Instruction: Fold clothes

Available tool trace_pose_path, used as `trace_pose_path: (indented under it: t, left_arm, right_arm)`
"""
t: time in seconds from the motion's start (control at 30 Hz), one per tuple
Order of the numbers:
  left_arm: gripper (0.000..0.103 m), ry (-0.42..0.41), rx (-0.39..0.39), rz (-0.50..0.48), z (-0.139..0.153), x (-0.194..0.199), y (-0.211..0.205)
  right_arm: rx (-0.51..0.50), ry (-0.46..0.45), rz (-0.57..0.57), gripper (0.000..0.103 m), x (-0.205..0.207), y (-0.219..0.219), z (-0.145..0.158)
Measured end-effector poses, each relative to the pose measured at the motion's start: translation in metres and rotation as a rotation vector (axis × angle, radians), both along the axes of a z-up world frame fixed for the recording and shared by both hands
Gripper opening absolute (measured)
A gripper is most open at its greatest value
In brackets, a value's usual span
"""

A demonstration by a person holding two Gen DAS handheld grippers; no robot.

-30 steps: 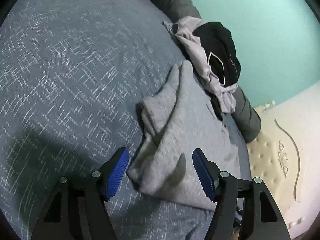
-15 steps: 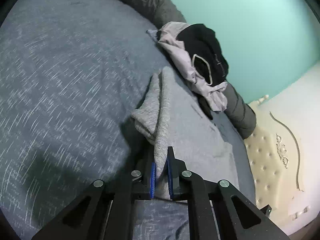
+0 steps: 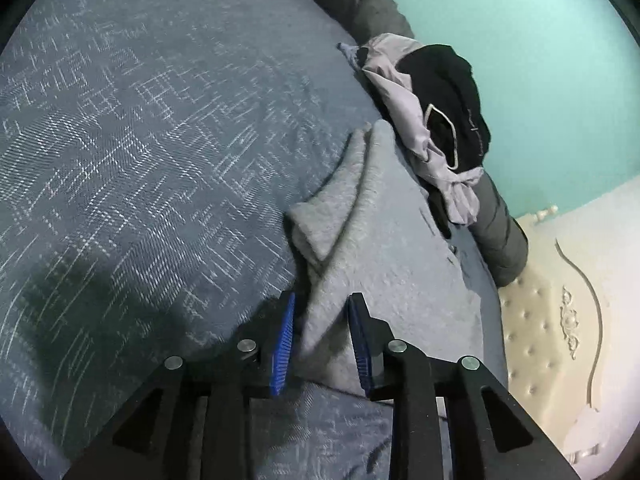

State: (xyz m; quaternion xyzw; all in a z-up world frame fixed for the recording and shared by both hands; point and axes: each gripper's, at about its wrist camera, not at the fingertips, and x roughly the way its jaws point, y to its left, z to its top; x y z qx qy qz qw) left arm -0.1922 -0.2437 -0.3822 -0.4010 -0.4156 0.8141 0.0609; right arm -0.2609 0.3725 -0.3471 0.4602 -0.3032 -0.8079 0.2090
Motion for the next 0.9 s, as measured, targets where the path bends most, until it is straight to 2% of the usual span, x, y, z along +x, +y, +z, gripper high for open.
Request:
trace_pose_path:
  t: [0.1,0.13,0.17,0.37,0.53,0.6,0.73,0.9]
  left_arm:
    - [0.042,-0.004,0.012,-0.009,0.005,0.009,0.006]
    - [0.053,-0.006,0.023,-0.011,0.003,0.011,0.009]
    - [0.058,-0.008,0.034,-0.014,0.001,0.012,0.011]
    - [0.058,-0.011,0.061,0.003,0.005,0.023,0.020]
    - [0.059,-0.051,0.081,0.007,-0.002,0.037,0.021]
    - [0.059,-0.063,0.074,0.005,-0.010,0.034,0.023]
    - [0.059,-0.043,0.107,0.021,-0.021,0.021,0.024]
    - [0.060,-0.003,0.088,0.033,-0.019,0.008,0.027]
  right_arm:
    - [0.033,0.009,-0.007,0.006,0.000,-0.002,0.003]
    - [0.033,0.009,-0.017,0.006,-0.001,0.001,0.003]
    - [0.031,0.008,-0.028,0.006,-0.001,0.003,0.003]
    - [0.017,0.009,-0.052,0.006,-0.002,0.012,0.003]
    - [-0.007,0.002,-0.037,0.006,-0.003,0.008,0.003]
    - [-0.016,0.007,-0.031,0.006,-0.002,0.007,0.004]
    - [-0.024,0.016,-0.033,0.006,0.000,0.010,0.006]
    - [-0.041,0.017,-0.038,0.006,0.000,0.012,0.007]
